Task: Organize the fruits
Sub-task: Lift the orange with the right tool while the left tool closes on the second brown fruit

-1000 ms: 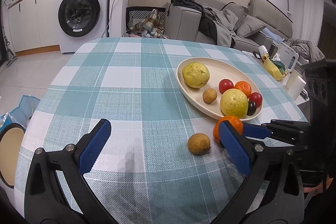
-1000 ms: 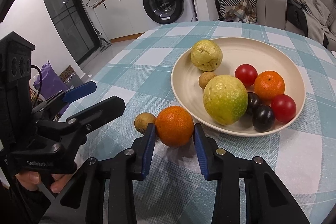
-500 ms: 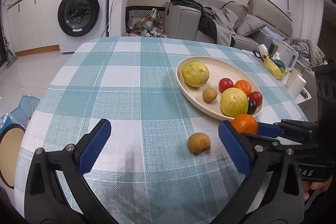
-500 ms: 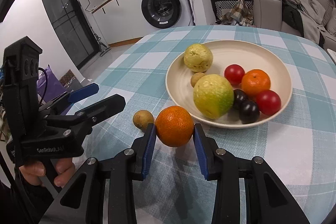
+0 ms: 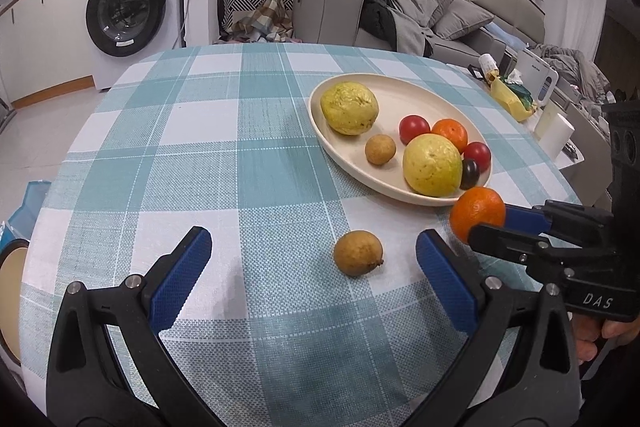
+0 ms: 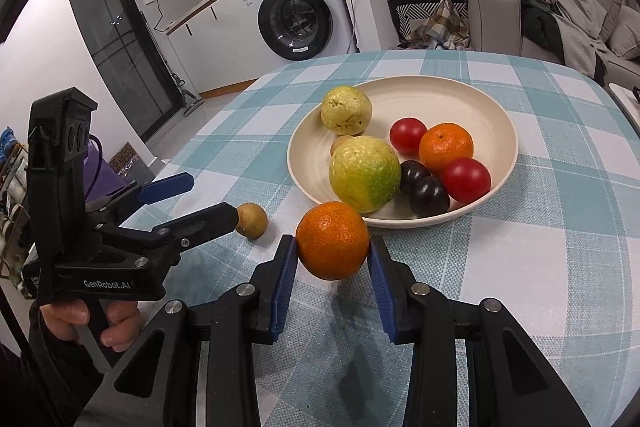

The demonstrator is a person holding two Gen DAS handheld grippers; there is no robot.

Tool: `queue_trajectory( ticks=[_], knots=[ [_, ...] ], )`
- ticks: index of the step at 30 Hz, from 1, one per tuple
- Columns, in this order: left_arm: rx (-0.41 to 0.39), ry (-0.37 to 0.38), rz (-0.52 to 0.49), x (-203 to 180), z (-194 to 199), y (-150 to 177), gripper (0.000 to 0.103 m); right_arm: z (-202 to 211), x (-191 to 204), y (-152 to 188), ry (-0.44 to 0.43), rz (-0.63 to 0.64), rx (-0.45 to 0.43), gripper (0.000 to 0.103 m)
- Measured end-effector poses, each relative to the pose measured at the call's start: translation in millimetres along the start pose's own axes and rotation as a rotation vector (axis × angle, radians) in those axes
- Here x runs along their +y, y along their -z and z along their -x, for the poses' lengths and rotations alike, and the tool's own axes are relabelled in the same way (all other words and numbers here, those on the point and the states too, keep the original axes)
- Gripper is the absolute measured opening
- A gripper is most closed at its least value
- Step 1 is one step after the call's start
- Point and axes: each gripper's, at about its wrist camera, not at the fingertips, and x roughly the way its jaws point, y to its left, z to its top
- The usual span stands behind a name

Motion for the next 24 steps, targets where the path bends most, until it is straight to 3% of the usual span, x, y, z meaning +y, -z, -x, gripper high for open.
queue_trajectory(
  ticks=[9, 14, 24],
  knots=[
    [0.047, -0.008, -0.11, -23.9, -10.7, -0.4, 0.099, 0.8, -2.8, 0.6, 0.009, -0.003, -0.009, 0.037],
    [0.098, -0.013, -0.117, -26.1, -21.7, -0.1, 0.078, -0.5, -4.2, 1.4, 0.006, -0.006, -0.004, 0.037],
    [0.115, 0.023, -0.124, -25.4, -26.9, -0.3, 0.048, -2.0, -3.7, 1.8, -0.004, -0.01, 0.003, 0.037]
  ],
)
